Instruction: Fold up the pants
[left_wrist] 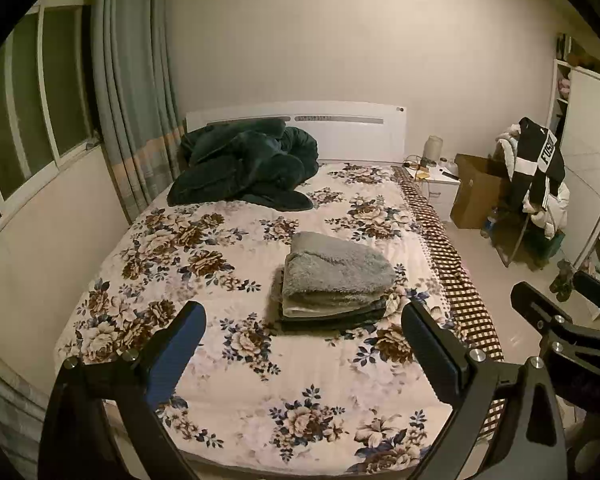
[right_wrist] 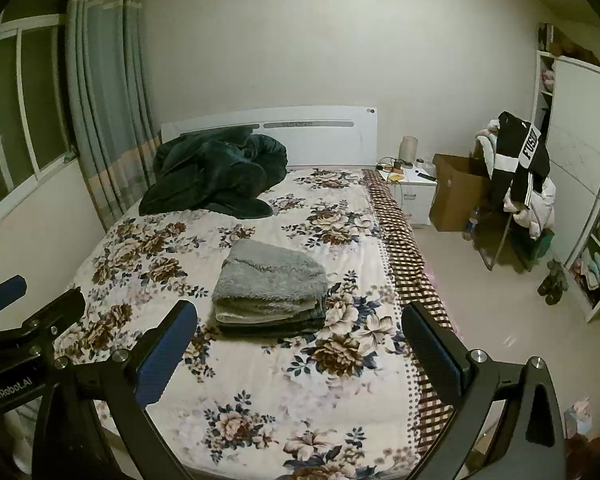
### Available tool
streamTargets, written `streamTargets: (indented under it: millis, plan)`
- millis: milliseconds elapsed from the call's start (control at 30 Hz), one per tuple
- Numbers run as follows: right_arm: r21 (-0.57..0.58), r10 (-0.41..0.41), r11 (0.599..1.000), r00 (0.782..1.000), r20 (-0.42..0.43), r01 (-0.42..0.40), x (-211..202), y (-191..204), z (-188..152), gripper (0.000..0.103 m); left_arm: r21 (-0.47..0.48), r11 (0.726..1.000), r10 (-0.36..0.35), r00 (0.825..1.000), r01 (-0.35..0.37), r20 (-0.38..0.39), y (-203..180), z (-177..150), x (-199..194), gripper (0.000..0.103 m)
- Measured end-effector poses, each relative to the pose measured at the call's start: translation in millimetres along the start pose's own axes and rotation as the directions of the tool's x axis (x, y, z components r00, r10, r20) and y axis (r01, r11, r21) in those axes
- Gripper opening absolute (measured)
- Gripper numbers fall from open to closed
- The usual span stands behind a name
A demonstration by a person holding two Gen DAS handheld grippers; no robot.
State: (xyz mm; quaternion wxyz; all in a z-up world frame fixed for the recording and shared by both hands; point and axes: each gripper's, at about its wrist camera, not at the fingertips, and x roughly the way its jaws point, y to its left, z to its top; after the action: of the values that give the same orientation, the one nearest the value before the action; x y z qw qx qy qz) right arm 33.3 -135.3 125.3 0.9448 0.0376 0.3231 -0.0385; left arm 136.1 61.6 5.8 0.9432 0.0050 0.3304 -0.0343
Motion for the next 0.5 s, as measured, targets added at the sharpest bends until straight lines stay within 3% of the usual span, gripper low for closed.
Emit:
streamTargets:
  millis: [500]
  plan:
    - [-0.008,0.024,1.0,1.0,-0.02,-0.024,3.3,6.6,3.0,0.103,-0.009,1.0,0.021,1.0,-0.02,0.003,-1.3,-2.3,-5.3,0.1]
